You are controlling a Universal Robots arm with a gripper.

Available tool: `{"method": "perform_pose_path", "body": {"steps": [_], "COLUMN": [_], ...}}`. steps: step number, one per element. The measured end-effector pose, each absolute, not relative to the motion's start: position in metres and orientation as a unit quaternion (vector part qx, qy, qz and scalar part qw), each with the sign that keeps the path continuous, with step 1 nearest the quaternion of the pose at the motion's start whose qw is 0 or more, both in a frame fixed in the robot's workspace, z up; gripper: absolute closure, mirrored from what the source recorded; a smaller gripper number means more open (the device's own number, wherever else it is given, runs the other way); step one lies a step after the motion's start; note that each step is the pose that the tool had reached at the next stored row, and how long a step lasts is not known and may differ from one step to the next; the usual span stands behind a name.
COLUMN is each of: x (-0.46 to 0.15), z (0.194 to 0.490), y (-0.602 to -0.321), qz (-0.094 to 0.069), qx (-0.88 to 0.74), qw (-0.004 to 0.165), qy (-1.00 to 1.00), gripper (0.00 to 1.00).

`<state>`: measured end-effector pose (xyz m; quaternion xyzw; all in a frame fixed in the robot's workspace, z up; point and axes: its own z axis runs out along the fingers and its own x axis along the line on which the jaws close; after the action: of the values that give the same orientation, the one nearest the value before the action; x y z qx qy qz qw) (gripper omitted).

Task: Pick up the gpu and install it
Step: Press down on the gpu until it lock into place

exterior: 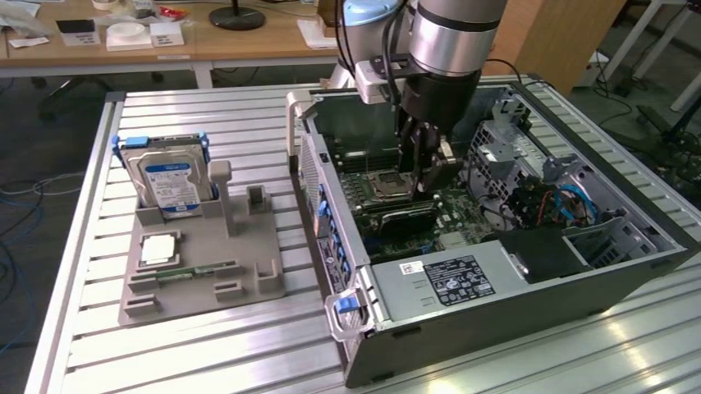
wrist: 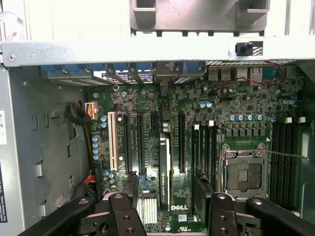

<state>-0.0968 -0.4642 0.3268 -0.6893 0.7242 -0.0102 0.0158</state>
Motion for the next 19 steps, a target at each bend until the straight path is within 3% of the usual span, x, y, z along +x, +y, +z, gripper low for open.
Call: {"method": "perform_pose_path", "body": {"steps": [2, 4, 5, 7, 8, 10, 11, 13, 19], "x": [-0.0968, -0.0968, -0.0968, -0.0968, -0.0968, -0.0968, -0.0968, -0.0968, -0.0968], "z": [0.3268, 0.3268, 0.3268, 0.3268, 0.3268, 0.3269, 0.3268, 0.3268, 0.3268], "y": [-0.4642, -0.4642, -0.4642, -0.4642, -0.4642, -0.4642, -0.4642, -0.4642, -0.4642], "qz": [-0.01, -0.01, -0.01, -0.01, -0.01, -0.01, -0.01, -0.01, -0.01], "qx": [-0.689, -0.689, -0.689, -0.689, -0.689, -0.689, -0.689, -0.689, -0.689], "qw": [0.016, 0.016, 0.016, 0.016, 0.016, 0.016, 0.016, 0.016, 0.016], "qy": [0.724, 0.724, 0.724, 0.724, 0.724, 0.724, 0.724, 0.724, 0.724], "gripper": [0.44, 0.56, 0.56, 0.68, 0.68, 0.8, 0.8, 0.89, 0.89]}}
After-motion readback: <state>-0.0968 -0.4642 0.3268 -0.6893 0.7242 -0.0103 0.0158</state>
